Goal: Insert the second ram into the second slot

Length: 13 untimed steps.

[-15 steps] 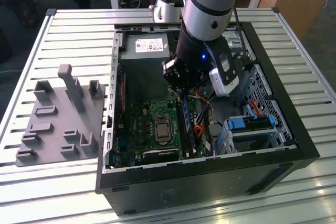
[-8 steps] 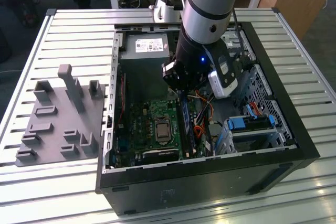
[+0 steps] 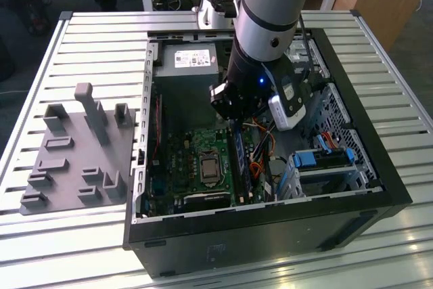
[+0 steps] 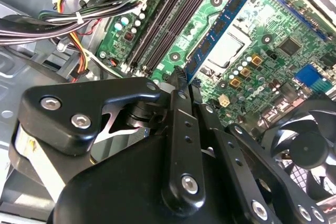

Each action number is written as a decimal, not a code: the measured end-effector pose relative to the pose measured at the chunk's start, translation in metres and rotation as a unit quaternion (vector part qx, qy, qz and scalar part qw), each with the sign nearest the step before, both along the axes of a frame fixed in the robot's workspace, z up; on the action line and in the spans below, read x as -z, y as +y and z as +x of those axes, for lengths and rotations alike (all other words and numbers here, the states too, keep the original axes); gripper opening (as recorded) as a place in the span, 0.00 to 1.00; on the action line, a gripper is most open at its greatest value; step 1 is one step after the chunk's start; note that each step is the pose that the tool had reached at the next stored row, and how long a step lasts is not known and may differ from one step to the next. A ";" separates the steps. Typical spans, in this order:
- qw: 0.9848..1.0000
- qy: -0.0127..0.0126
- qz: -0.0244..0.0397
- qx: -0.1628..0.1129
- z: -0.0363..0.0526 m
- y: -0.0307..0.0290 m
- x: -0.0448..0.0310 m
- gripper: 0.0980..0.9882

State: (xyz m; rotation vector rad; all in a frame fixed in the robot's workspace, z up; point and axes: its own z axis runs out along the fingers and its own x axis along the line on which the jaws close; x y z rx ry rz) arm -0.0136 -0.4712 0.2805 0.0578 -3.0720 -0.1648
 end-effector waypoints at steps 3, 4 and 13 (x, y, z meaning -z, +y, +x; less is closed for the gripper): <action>1.000 0.000 0.000 0.000 0.0003 0.0000 0.0026 0.04; 1.000 0.000 0.000 0.001 0.0003 0.0000 0.0036 0.04; 1.000 0.000 0.000 0.001 0.0005 0.0000 0.0131 0.04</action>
